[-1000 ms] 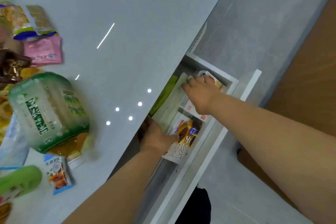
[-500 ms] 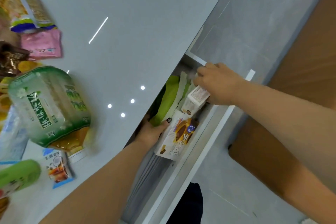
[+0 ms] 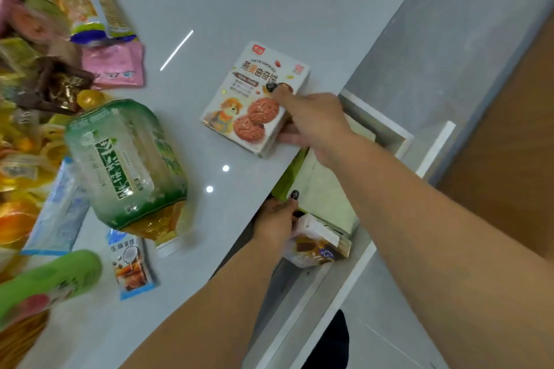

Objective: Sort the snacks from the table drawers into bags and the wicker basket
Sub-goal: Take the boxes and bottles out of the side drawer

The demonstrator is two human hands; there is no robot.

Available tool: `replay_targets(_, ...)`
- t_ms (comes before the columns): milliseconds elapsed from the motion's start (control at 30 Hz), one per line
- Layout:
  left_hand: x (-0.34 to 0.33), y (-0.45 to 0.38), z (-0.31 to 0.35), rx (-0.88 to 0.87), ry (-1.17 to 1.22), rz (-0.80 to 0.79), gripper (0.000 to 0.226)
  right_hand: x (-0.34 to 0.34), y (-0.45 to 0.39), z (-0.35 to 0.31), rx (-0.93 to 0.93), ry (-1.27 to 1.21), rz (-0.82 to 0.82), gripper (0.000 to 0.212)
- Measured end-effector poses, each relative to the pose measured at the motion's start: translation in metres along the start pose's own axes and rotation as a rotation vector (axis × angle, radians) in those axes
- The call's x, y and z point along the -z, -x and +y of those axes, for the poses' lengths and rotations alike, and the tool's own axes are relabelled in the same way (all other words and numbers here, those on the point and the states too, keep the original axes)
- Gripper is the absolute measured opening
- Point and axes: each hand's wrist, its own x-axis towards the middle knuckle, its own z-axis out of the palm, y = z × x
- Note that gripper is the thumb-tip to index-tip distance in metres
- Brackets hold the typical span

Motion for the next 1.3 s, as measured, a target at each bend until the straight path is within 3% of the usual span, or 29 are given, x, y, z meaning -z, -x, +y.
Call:
replay_targets(100, 0.010, -0.002, -0.008, 0.043, 0.073, -0.023, 0.021, -0.033, -0.008, -0.014, 0.167, 0.254, 0.021, 0.036)
replay_targets(167, 0.020, 0.003, -0.014, 0.068, 0.155, -0.063, 0.022, -0.027, -0.002, -0.017, 0.276, 0.329, 0.158, 0.048)
replay_targets(300, 0.040, 0.018, -0.027, 0.139, 0.471, -0.176, 0.016, 0.026, 0.046, 0.035, 0.365, 0.390, 0.480, 0.034)
replay_targets(367, 0.048, 0.023, -0.039, 0.191, 0.577, -0.199, 0.013, 0.047, 0.067, 0.070, 0.235, 0.453, 0.527, 0.043)
replay_targets(433, 0.057, 0.034, -0.051, 0.215, 0.657, -0.219, 0.004, 0.048, 0.085, 0.093, 0.010, 0.335, 0.455, 0.048)
replay_targets(533, 0.054, 0.054, -0.058, 0.157, 0.676, -0.258, 0.011, 0.043, 0.100, 0.112, -0.304, -0.290, 0.278, 0.028)
replay_targets(633, 0.050, 0.062, -0.054, 0.018, 0.498, -0.276, 0.018, 0.048, 0.103, 0.124, -0.377, -0.470, 0.253, 0.026)
replay_targets(767, 0.051, 0.052, -0.056, -0.285, 0.001, -0.125, 0.024, 0.059, 0.111, 0.128, -0.260, -0.333, 0.438, 0.029)
replay_targets(800, 0.051, 0.048, -0.058, -0.326, -0.075, -0.058, 0.034, 0.062, 0.114, 0.126, -0.227, -0.267, 0.477, 0.029)
replay_targets(867, 0.052, 0.038, -0.062, -0.284, -0.214, -0.021, 0.076, 0.069, 0.118, 0.124, -0.153, -0.121, 0.546, 0.029)
replay_targets(967, 0.056, 0.017, -0.080, -0.099, -0.403, -0.226, 0.110, 0.078, 0.124, 0.112, -0.051, 0.033, 0.591, 0.029)
replay_targets(1067, 0.047, 0.017, -0.098, -0.145, -0.688, -0.333, 0.100, 0.084, 0.133, 0.098, 0.031, 0.162, 0.597, 0.029)
replay_targets(1167, 0.034, 0.024, -0.103, -0.320, -0.983, -0.187, 0.073, 0.086, 0.145, 0.079, 0.146, 0.280, 0.598, 0.027)
replay_targets(1233, 0.034, 0.037, -0.094, -0.370, -0.922, -0.111, 0.049, 0.085, 0.151, 0.064, 0.223, 0.355, 0.580, 0.027)
replay_targets(1300, 0.048, 0.059, -0.077, -0.324, -0.696, -0.123, 0.037, 0.079, 0.155, 0.044, 0.286, 0.461, 0.514, 0.028)
